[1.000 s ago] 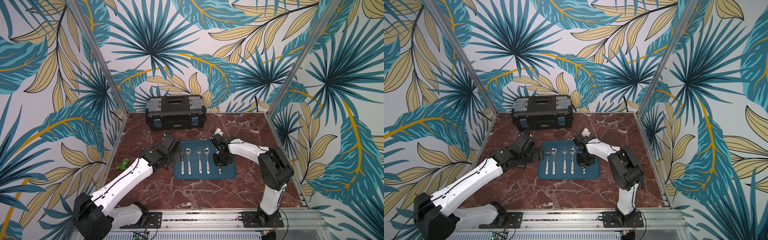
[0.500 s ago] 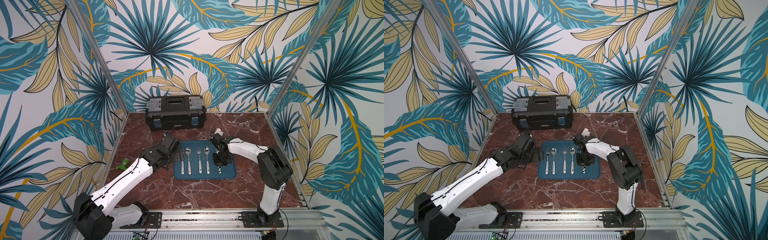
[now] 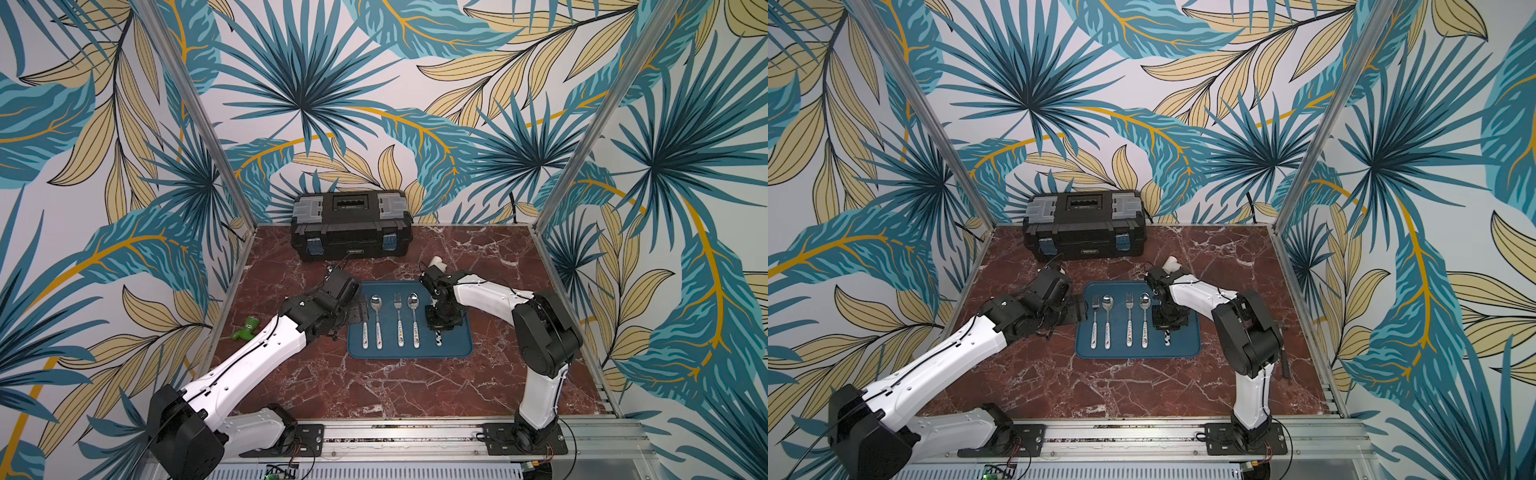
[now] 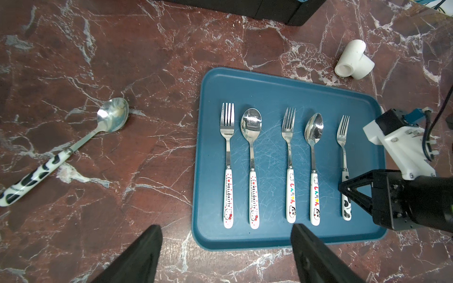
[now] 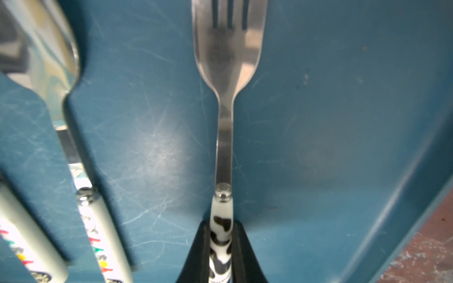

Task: Set the spoon and fork side by side
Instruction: Place the fork on the tray.

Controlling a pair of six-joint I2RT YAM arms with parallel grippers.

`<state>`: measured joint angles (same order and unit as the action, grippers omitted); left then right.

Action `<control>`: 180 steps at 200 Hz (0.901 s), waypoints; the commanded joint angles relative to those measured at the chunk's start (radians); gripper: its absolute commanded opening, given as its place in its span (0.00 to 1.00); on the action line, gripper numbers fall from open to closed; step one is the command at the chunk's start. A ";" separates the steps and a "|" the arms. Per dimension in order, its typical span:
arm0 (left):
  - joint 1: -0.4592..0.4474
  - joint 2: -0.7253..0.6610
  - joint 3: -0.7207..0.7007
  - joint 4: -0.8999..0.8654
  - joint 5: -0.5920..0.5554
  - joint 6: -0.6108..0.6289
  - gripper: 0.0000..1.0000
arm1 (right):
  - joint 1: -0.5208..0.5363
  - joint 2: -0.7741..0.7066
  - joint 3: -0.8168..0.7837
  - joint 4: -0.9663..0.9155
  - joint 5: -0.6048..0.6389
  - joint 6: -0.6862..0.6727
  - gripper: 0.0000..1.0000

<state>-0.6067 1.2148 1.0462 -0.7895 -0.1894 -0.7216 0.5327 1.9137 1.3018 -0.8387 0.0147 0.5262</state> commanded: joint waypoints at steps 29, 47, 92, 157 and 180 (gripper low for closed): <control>0.005 0.006 0.003 0.013 0.005 0.016 0.87 | 0.004 0.024 0.000 0.002 0.011 -0.006 0.29; 0.005 0.006 0.003 0.014 0.007 0.016 0.88 | 0.005 0.019 -0.005 0.002 0.008 -0.004 0.33; 0.005 0.003 0.005 0.012 0.007 0.016 0.88 | 0.005 -0.030 0.007 0.002 -0.008 0.018 0.36; 0.063 -0.016 0.078 -0.045 -0.091 0.139 0.89 | 0.004 -0.218 0.096 -0.060 0.038 0.029 0.47; 0.210 0.104 0.252 -0.220 -0.077 0.306 0.85 | 0.002 -0.303 0.097 -0.038 0.063 0.037 0.48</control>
<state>-0.5205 1.2324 1.1061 -0.8623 -0.2302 -0.5999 0.5365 1.6970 1.3857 -0.8616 0.0383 0.5453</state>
